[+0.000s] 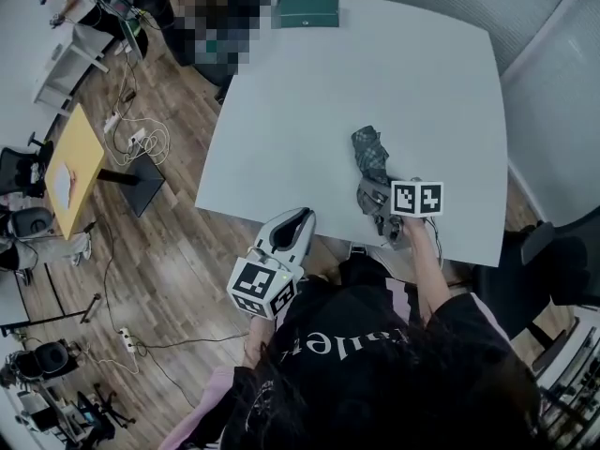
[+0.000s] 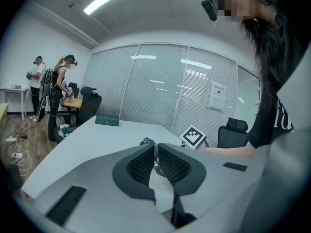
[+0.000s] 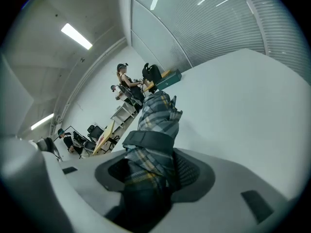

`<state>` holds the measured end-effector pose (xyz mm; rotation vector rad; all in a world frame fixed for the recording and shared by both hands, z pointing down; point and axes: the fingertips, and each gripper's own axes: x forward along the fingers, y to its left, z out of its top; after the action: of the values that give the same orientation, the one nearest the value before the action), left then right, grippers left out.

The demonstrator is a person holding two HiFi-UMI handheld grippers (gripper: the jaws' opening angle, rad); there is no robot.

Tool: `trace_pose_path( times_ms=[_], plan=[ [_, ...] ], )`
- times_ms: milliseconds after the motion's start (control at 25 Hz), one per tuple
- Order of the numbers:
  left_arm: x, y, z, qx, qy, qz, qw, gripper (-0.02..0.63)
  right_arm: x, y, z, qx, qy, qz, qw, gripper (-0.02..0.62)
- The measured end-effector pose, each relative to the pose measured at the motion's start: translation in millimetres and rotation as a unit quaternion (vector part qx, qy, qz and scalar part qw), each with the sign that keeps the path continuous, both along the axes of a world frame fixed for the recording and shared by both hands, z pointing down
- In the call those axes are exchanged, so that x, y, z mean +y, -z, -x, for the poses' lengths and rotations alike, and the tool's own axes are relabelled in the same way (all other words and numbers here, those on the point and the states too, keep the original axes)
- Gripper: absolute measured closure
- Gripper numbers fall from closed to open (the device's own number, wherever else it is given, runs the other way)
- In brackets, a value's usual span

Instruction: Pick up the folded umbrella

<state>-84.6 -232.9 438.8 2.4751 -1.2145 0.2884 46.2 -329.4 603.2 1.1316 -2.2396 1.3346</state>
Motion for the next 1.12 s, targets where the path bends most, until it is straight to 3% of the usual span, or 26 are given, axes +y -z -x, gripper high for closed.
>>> trace_pose_path(
  times_ms=[640, 920, 1120],
  plan=[
    [97.9, 15.7, 80.0, 0.015, -0.021, -0.029, 0.9992, 0.578, 121.0, 104.1, 67.2, -0.058, -0.038, -0.079, 0.995, 0.371],
    [133.6, 3.7, 99.1, 0.030, -0.036, -0.017, 0.9987, 0.578, 172.7, 124.2, 88.6, -0.080, -0.056, -0.084, 0.992, 0.371],
    [147.3, -2.5, 100.6, 0.044, -0.046, -0.010, 0.9979, 0.578, 201.4, 119.8, 90.9, -0.059, -0.060, -0.074, 0.994, 0.371]
  ],
)
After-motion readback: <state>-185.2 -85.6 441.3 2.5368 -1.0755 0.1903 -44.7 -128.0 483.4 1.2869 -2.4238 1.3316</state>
